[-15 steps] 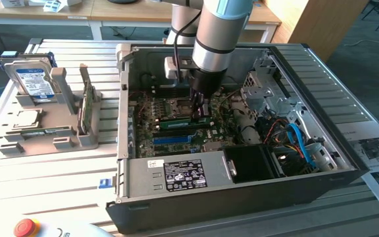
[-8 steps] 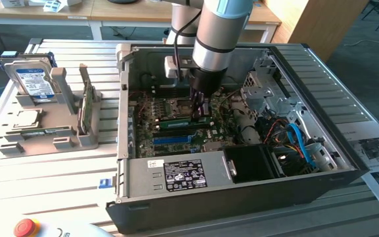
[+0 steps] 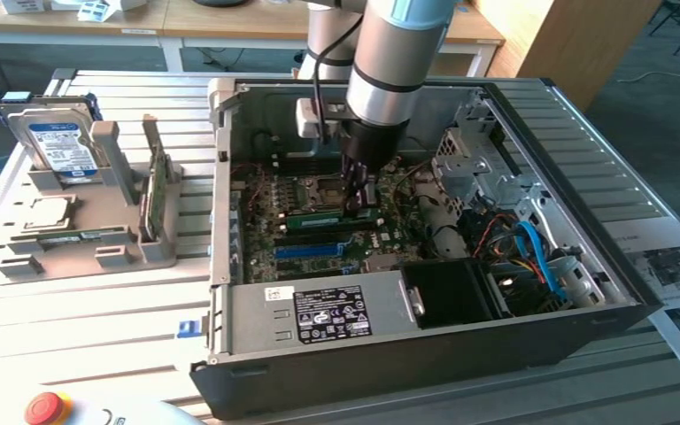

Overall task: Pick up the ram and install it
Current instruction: 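Insert the ram into the slot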

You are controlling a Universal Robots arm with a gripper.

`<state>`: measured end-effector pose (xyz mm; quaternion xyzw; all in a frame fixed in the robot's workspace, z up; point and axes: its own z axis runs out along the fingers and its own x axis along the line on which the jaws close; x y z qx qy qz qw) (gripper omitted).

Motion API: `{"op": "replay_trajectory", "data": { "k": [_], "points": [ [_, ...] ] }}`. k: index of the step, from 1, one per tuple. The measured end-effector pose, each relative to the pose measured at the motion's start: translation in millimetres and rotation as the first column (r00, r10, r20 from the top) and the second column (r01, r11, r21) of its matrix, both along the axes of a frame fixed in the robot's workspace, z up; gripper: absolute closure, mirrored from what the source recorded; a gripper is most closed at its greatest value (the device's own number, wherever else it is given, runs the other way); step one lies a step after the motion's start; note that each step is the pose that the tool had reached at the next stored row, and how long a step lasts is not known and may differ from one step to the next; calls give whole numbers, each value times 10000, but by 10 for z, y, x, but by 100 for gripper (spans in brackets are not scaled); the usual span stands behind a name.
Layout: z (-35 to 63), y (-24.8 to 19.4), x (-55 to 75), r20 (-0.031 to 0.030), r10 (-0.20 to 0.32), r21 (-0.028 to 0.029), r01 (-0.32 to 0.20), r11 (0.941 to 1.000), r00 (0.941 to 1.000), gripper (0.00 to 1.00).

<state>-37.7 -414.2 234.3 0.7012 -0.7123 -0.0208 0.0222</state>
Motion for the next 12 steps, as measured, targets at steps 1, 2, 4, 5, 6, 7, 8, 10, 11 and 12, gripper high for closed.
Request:
{"op": "replay_trajectory", "data": {
  "k": [1,2,4,5,6,7,8,10,11,12],
  "points": [
    [7,-1,1,-5,0,1,0,10000,10000,88],
    [14,-1,3,-10,0,1,0,10000,10000,88],
    [28,-2,5,-22,0,0,0,10000,10000,88],
    [34,-2,6,-28,1,1,-1,10000,10000,88],
    [37,-2,6,-29,0,4,0,10000,10000,88],
    [38,-2,6,-30,-1,6,1,10000,10000,88],
    [43,-2,6,-35,0,2,0,10000,10000,88],
    [60,-3,10,-62,2,0,-2,10000,10000,88],
    [69,-3,11,-80,1,1,-1,10000,10000,88],
    [80,-3,13,-105,1,2,-1,10000,9999,88]
  ]
}}
